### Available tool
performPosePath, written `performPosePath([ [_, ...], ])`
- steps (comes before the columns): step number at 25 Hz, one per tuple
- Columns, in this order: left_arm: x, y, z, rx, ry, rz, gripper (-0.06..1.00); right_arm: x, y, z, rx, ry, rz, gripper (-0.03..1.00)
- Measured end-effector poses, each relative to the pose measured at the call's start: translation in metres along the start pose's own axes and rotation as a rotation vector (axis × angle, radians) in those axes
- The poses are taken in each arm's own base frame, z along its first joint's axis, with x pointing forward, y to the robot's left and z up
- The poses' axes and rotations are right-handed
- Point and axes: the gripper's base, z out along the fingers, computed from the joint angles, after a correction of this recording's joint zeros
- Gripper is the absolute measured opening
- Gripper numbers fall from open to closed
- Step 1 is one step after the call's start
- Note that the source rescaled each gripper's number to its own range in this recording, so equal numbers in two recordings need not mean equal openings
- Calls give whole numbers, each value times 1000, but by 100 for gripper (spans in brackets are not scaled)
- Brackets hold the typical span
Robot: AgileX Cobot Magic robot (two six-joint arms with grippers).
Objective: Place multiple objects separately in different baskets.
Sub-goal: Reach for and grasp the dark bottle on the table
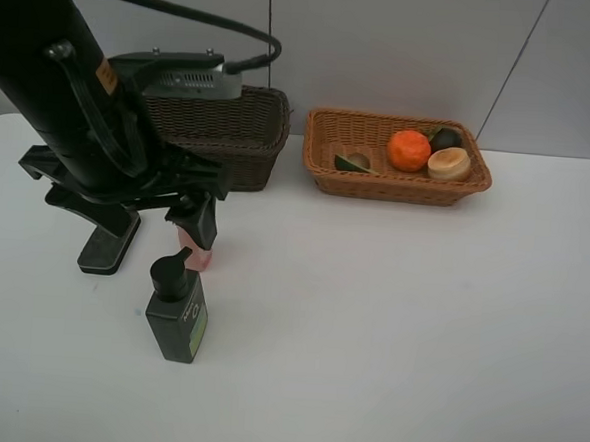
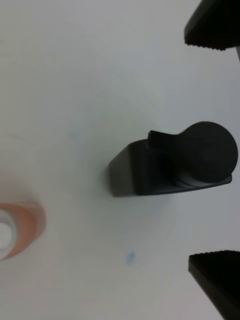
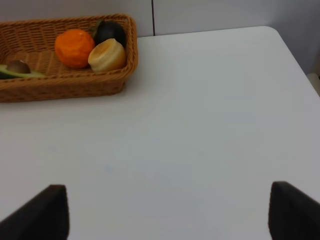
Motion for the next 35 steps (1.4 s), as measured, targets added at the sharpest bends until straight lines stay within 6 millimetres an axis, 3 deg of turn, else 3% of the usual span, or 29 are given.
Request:
performPosePath([
  [15,1,-13,34,-47,101,24,100,0,0,0,0,0,0,100],
  [22,1,-13,61,-101,191,6,100,0,0,0,0,0,0,100],
  [35,-6,-9,86,-138,201,-6,100,0,0,0,0,0,0,100],
])
